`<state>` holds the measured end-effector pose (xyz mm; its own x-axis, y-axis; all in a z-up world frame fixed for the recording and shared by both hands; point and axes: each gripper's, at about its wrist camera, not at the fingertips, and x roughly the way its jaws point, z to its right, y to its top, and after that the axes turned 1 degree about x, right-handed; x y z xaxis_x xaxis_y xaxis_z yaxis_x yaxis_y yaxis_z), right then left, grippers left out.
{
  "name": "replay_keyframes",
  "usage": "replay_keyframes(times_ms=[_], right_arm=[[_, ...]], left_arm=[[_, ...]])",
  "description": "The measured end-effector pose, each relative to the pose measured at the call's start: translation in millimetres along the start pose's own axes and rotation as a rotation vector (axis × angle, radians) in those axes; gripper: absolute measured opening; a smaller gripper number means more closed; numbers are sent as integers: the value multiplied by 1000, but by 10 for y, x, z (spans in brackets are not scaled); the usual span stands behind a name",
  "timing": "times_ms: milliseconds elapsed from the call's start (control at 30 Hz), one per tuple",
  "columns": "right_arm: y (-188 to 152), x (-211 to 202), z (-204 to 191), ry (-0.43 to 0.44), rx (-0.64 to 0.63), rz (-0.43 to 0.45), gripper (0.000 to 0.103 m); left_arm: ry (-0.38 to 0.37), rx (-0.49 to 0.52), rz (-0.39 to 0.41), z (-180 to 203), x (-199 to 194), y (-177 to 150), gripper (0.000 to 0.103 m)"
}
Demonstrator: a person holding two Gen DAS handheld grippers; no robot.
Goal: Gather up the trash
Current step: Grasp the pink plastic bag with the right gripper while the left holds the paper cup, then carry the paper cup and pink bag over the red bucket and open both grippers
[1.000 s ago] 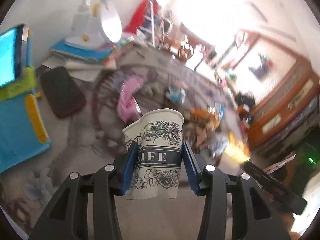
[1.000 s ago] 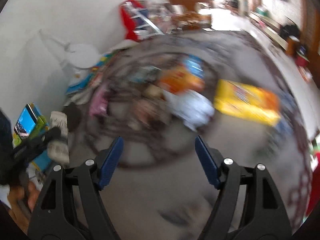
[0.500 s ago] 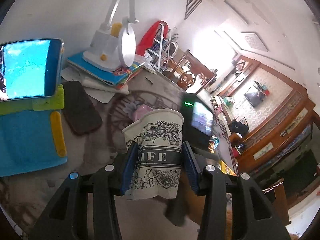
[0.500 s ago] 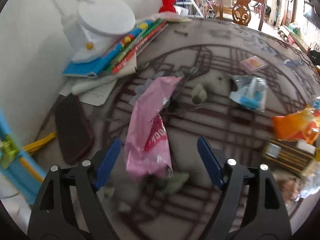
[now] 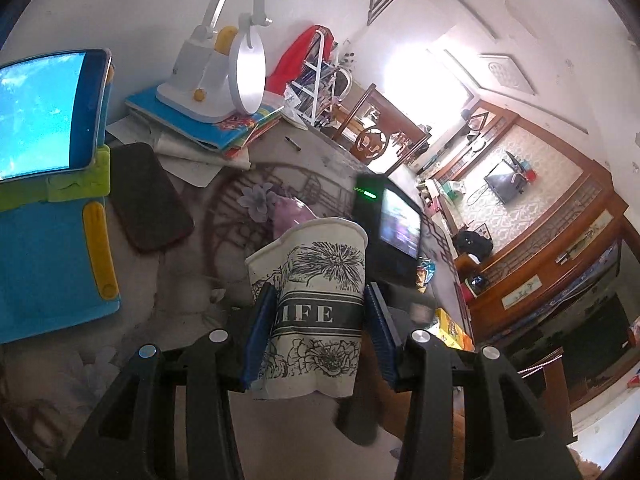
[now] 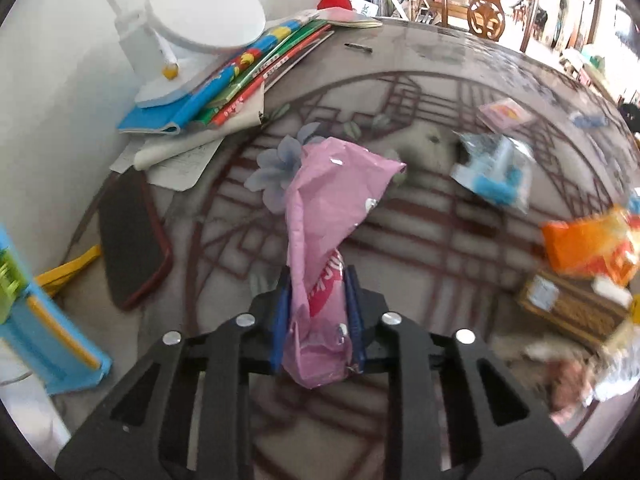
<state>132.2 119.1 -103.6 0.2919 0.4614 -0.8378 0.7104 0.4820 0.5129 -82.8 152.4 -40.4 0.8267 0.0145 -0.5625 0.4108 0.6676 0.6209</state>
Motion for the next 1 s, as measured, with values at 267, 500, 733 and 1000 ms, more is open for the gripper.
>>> replay_keyframes(times_ms=[267, 500, 733, 1000], right_arm=[[-613, -815, 477, 77, 34, 45, 25], [-1354, -1504, 848, 80, 101, 115, 25], [-1976, -1982, 1327, 20, 255, 214, 25], [-2341, -2031, 1681, -77, 297, 126, 25]], left_arm=[[19, 37, -27, 80, 75, -55, 43], [49, 117, -61, 266, 198, -158, 43], [36, 219, -133, 555, 405, -373, 43], [20, 309, -222, 806, 618, -652, 43]])
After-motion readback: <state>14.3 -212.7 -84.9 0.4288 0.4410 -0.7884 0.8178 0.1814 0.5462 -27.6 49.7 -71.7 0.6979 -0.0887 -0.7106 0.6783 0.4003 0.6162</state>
